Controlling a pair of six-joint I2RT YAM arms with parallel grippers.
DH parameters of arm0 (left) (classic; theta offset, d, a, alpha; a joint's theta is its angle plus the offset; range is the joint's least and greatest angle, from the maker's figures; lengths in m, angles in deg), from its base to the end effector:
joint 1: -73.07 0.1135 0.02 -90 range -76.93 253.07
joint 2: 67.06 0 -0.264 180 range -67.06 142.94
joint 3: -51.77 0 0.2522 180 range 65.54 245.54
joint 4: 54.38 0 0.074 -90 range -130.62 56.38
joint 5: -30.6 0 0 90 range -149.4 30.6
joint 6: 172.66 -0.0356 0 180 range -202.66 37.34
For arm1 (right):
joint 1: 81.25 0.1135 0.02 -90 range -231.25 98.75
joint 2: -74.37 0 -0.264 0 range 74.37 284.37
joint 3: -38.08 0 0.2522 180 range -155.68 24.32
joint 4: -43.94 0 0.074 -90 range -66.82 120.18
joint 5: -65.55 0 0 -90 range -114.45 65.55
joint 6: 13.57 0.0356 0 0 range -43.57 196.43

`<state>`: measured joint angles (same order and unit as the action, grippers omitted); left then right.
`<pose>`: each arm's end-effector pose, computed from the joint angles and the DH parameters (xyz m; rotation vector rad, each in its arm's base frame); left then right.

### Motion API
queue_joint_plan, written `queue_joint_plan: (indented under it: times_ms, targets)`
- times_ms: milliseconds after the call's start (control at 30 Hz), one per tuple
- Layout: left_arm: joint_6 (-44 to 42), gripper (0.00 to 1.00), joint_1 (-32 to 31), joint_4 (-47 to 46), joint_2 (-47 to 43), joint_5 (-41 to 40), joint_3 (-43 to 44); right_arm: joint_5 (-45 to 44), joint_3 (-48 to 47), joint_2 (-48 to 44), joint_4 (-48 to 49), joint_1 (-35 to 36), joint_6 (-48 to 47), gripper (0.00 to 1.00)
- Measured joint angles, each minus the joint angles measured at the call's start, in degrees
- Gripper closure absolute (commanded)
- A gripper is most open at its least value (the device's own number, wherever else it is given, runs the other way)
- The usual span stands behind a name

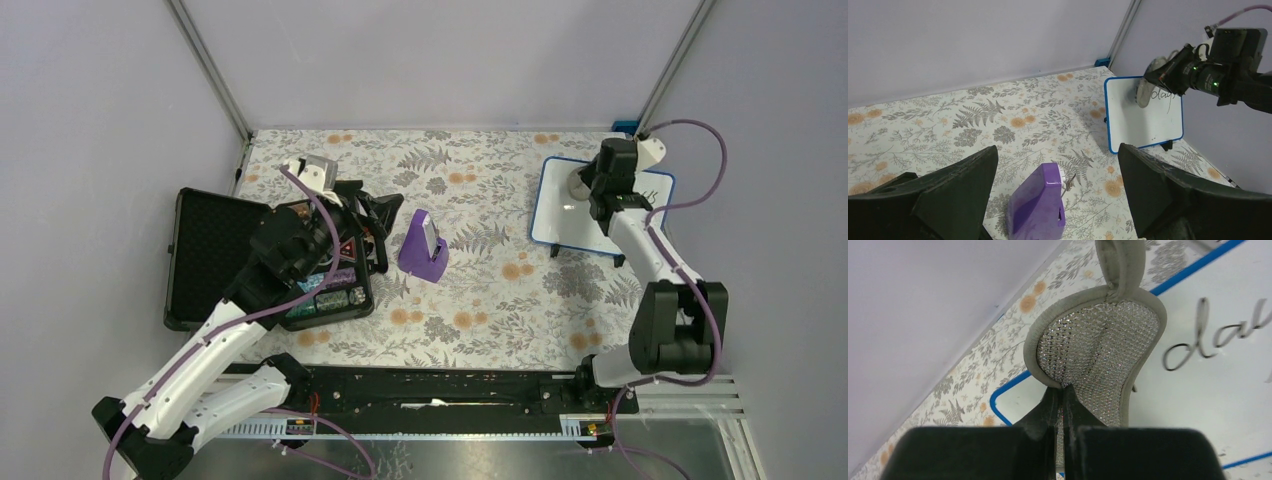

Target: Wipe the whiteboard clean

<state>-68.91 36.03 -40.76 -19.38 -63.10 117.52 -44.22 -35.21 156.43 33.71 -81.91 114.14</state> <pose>0.1540 -0.1133 0.3954 0.2563 1.5079 -0.6639 0.3343 -0.0159 0.3015 0.8338 1.6892 0.1148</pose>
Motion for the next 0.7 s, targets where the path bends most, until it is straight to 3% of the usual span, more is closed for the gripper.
queue_joint_plan:
  times_ms: [300, 467, 700]
  targets:
    - [-0.02, 0.01, 0.02, 0.11, 1.68, 0.02, 0.0, 1.42, -3.32, 8.92, 1.11, 2.95, -1.33, 1.0]
    - [0.0, 0.01, 0.02, 0.04, 1.68, 0.02, 0.0, 0.9, -2.43, 9.14, 2.4, 2.84, -0.28, 1.0]
    - [0.0, 0.01, 0.02, 0.04, 1.55, 0.02, 0.0, 1.38, 6.01, 4.9, 4.66, -0.04, 2.54, 1.0]
